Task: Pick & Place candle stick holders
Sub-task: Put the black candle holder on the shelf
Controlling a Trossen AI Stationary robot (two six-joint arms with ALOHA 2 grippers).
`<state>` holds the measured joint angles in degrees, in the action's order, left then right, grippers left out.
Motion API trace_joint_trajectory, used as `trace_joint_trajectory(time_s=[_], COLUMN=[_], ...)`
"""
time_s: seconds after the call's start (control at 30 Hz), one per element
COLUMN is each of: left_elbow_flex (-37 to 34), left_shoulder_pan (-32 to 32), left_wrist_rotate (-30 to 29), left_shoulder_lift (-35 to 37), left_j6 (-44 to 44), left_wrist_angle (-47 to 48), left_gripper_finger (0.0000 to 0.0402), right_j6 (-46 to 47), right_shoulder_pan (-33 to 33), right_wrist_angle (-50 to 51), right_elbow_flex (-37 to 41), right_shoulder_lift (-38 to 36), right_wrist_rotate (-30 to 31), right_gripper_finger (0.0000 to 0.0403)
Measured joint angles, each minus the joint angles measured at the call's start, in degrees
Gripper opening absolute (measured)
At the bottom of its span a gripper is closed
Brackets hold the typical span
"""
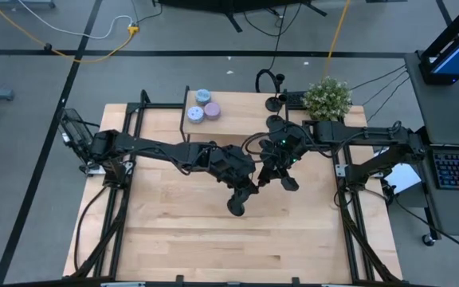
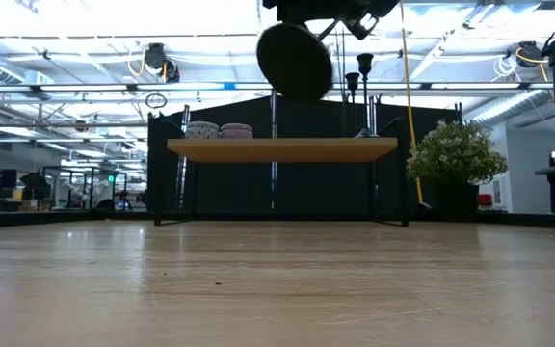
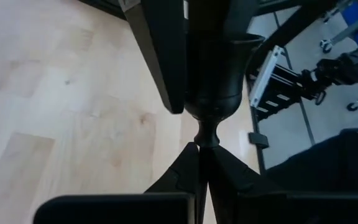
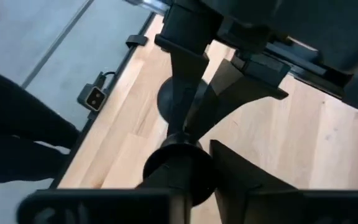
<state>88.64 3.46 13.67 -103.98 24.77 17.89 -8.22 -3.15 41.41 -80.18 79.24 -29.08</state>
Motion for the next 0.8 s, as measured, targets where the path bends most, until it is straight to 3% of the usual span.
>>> trace_joint_trajectory(time_s=[0.27, 0.47, 0.63, 0.8], left_elbow_flex=[0.09, 0.07, 0.04, 0.12], left_shoulder_pan=[-0.18, -0.45, -1.34, -3.73], left_wrist_rotate=[-5.74, -11.55, -21.91, -33.57], left_shoulder_lift=[0.02, 0.02, 1.53, 3.81], left_j6=[0.34, 1.33, -0.68, -7.41], left_wrist_angle=[8.41, 10.36, 3.98, -4.93], left_gripper_finger=[0.0015, 0.0015, 0.0014, 0.0014], right_j6=[0.5, 1.69, 3.05, 3.08], right_shoulder_pan=[-1.59, -3.25, -3.77, -3.77], right_wrist_angle=[2.76, 7.12, 12.84, 15.85], right_elbow_flex=[0.09, 0.07, 0.02, 0.04], right_shoulder_lift=[-2.16, -6.78, -12.22, -17.77], right_wrist_rotate=[3.7, 6.84, 12.32, 17.72], right_gripper_finger=[0.0134, 0.0181, 0.0184, 0.0139])
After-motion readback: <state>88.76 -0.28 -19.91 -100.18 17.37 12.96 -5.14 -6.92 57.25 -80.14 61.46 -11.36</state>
